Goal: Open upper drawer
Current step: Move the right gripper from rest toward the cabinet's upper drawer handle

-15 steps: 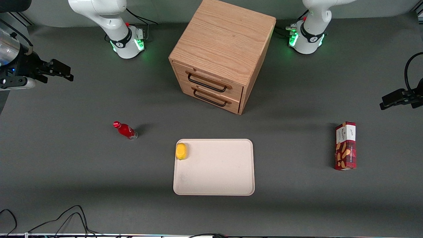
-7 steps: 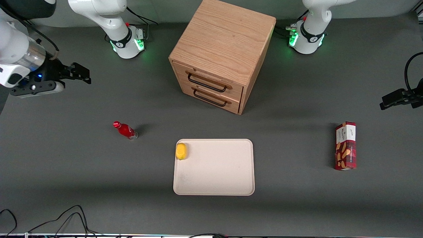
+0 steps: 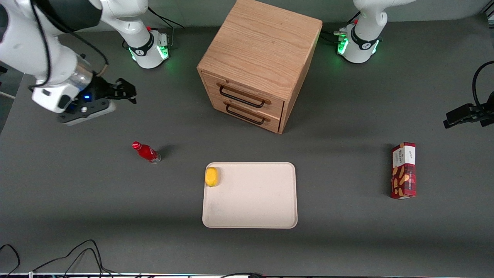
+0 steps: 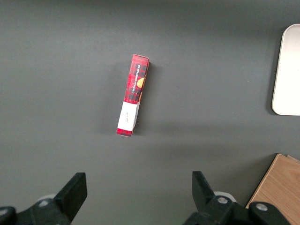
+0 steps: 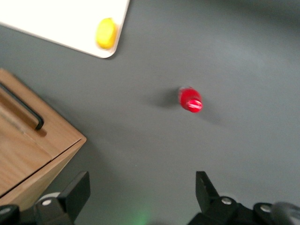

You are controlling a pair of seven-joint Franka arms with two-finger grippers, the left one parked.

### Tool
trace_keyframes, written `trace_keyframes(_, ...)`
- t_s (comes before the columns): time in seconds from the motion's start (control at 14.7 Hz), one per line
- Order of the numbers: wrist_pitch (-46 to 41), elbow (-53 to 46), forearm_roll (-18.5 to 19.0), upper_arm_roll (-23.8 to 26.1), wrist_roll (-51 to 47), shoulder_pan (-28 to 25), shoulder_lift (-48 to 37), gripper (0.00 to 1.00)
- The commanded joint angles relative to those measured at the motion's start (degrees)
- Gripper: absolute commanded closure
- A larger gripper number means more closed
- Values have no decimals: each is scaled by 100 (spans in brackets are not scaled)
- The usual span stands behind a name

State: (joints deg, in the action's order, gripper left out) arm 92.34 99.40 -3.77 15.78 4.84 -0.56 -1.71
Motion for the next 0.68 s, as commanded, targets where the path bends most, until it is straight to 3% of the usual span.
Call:
trace_keyframes(0.0, -41, -280, -89, 381, 448, 3, 329, 0)
trace_keyframes(0.61, 627, -518, -107, 1348, 1642, -129, 1093, 0)
